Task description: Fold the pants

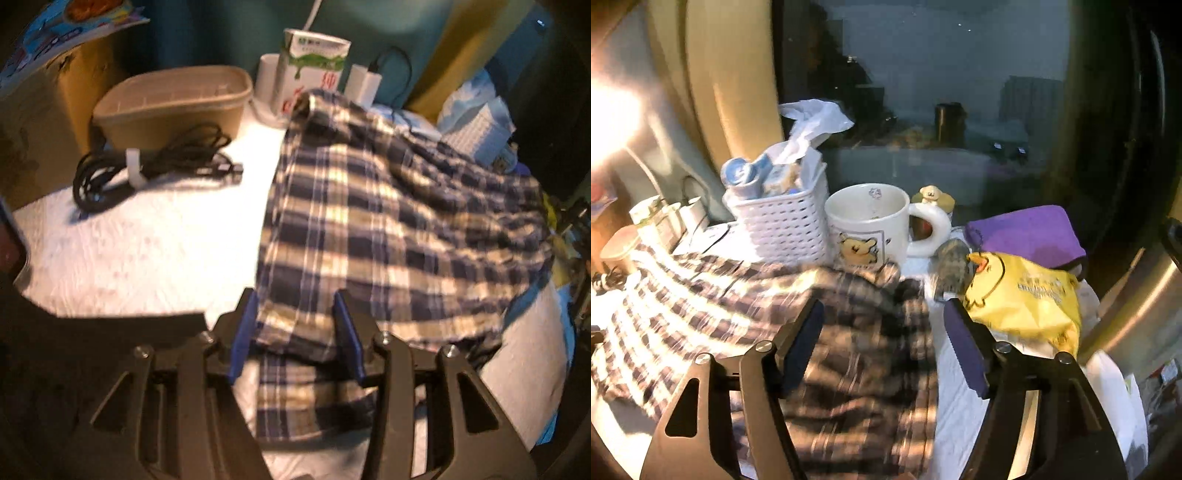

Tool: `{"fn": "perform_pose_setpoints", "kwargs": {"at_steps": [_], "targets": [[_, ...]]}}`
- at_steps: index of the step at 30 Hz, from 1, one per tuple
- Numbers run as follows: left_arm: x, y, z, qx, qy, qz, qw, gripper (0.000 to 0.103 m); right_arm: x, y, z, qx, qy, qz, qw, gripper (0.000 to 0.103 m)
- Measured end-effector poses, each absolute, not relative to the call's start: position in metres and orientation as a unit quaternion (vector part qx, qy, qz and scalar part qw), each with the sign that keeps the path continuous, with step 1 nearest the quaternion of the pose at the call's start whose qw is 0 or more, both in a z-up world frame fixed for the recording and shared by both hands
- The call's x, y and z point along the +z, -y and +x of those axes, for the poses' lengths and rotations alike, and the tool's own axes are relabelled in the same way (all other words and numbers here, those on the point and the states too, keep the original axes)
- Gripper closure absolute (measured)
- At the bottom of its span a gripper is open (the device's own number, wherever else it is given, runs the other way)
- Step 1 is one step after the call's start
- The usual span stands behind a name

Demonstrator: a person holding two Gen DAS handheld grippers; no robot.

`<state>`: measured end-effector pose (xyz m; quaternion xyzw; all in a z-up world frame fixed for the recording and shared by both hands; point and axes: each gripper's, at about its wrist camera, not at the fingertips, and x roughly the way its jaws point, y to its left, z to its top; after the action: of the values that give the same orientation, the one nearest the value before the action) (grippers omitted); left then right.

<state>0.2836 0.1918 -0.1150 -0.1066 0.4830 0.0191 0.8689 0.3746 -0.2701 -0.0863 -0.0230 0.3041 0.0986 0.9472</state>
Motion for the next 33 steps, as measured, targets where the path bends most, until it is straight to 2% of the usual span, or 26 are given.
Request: {"fn": "perform_pose_setpoints", "kwargs": {"at_steps": [6,7,8,10,18,28,33], "targets": [[-0.118,-0.192,0.277,0.012,-0.464,-0.103,0.88,0.059,-0.087,0.265,0.341,0.122,-0.31,-0.025,0.943,0.024],[-0.118,-0.191,0.275,0.012,-0.462,-0.099,0.881,0.063,-0.088,0.264,0.336,0.124,-0.311,-0.026,0.942,0.024],[-0.117,-0.189,0.273,0.011,-0.46,-0.095,0.883,0.078,-0.089,0.263,0.331,0.126,-0.313,-0.028,0.941,0.024],[-0.113,-0.189,0.267,0.011,-0.457,-0.093,0.885,0.09,-0.091,0.261,0.324,0.127,-0.317,-0.025,0.94,0.024],[-0.084,-0.185,0.23,0.014,-0.425,-0.102,0.899,0.093,-0.105,0.248,0.303,0.147,-0.332,-0.009,0.932,0.024],[-0.108,-0.182,0.213,0.028,-0.462,-0.109,0.88,0.093,-0.122,0.205,0.282,0.215,-0.36,-0.042,0.907,0.024],[-0.093,-0.184,0.195,0.045,-0.443,-0.119,0.888,0.091,-0.127,0.224,0.281,0.2,-0.37,-0.027,0.907,0.024]]}}
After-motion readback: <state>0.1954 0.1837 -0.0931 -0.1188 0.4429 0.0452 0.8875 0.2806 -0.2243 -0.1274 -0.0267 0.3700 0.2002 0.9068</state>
